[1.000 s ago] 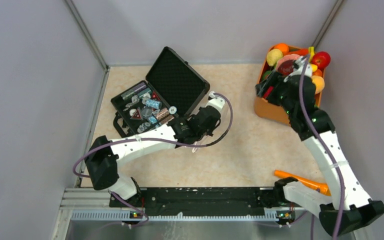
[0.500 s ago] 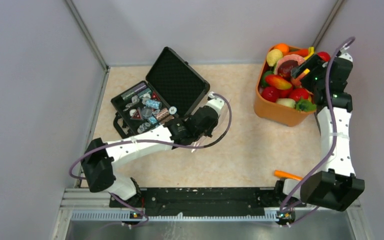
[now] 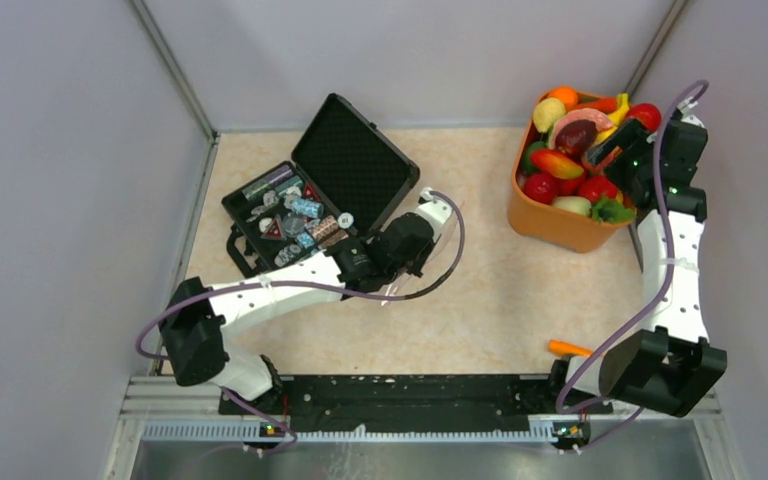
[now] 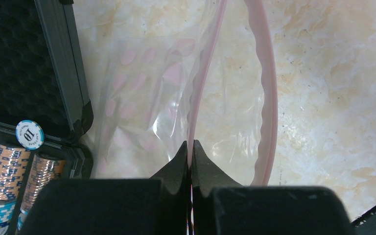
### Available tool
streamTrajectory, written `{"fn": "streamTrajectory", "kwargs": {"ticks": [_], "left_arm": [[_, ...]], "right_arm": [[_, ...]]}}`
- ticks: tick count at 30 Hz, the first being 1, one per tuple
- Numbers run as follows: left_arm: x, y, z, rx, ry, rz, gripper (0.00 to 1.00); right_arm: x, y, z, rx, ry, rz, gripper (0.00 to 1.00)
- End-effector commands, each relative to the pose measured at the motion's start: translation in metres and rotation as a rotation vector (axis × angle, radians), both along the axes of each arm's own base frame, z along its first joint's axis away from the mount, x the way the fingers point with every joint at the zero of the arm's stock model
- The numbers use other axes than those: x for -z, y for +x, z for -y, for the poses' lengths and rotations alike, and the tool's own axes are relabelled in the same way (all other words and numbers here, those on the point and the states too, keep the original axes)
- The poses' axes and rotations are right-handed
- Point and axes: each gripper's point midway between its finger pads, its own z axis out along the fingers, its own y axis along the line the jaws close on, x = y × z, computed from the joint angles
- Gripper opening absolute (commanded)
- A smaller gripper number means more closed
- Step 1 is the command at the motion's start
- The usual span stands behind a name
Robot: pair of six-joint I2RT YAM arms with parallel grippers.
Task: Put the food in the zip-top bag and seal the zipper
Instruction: Adjust the fake fruit in the bin.
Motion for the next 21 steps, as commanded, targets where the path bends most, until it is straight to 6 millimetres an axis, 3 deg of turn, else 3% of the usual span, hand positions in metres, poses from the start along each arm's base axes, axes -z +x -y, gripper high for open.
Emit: {"fn": "streamTrajectory", "kwargs": {"ticks": [1,5,8,11,16,19,21], "left_arm": [[-0.029,0.003,0.000,0.019,-0.059,0.069,0.00],[-0.033,0.003,-0.001,0.028,-0.064,0.083,0.00],[-0.035,0.002,0.002,0.042,-0.073,0.087,0.00],[-0.035,0.003,0.004,0.052,-0.073,0.089,0.00],[-0.034,0.003,0.002,0.053,-0.066,0.091,0.00],[-0.032,0.003,0.001,0.052,-0.063,0.089,0.00],[-0.032,0.004,-0.001,0.048,-0.056,0.089,0.00]], "right_arm": [[-0.029,0.021,0.015,0.062,0.022,0.120,0.77],[-0.053,0.053,0.029,0.084,0.017,0.169,0.75],[-0.058,0.078,0.044,0.112,0.000,0.152,0.74],[-0.060,0.106,0.045,0.069,0.010,0.174,0.77],[-0.035,0.136,0.057,0.081,0.046,0.088,0.78],[-0.025,0.148,0.039,-0.068,0.056,0.060,0.75],[-0.027,0.143,0.032,-0.117,0.018,0.031,0.75]]}}
